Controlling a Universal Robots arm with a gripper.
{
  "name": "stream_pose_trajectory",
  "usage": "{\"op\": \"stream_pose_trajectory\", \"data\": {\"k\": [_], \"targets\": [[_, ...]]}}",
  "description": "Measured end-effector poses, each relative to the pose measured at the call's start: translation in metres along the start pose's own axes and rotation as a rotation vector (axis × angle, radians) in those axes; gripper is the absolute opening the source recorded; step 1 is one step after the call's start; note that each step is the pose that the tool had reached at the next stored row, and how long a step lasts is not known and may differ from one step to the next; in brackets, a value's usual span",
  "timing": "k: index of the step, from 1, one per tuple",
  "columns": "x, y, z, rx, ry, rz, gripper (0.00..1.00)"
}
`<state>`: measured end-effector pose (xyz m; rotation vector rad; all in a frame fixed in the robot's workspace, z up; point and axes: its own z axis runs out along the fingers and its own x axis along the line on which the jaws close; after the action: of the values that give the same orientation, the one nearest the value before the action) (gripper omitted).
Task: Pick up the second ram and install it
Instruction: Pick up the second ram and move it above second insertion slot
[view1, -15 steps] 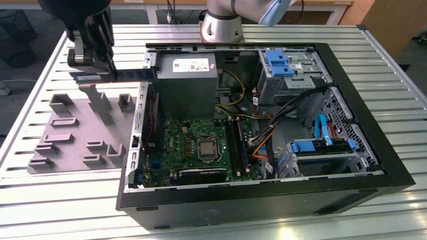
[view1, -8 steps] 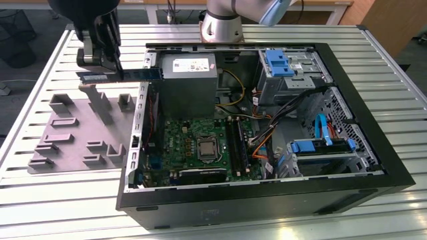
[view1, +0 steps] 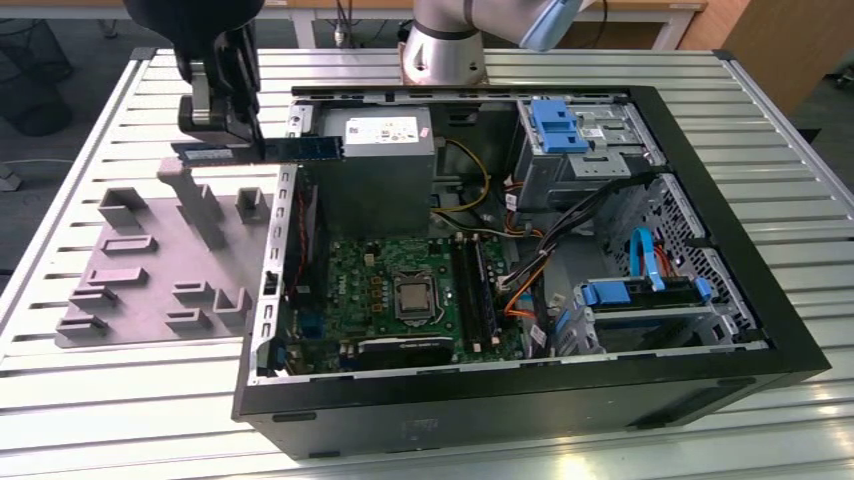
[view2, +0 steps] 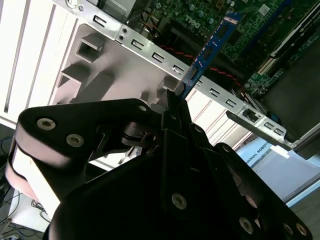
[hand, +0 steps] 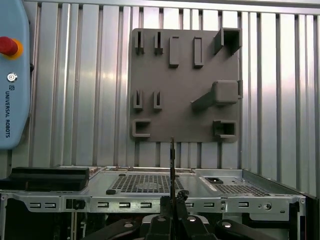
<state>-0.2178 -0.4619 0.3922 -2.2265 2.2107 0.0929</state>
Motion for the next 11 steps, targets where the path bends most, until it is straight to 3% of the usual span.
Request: {"op": "stream_pose_trajectory", "data": {"k": [5, 11], "targets": [[0.0, -0.0074, -0.0003, 0.0001, -0.0001, 0.004, 0.14], [0.0, -0.0085, -0.0004, 0.0001, -0.0001, 0.004, 0.14]]}}
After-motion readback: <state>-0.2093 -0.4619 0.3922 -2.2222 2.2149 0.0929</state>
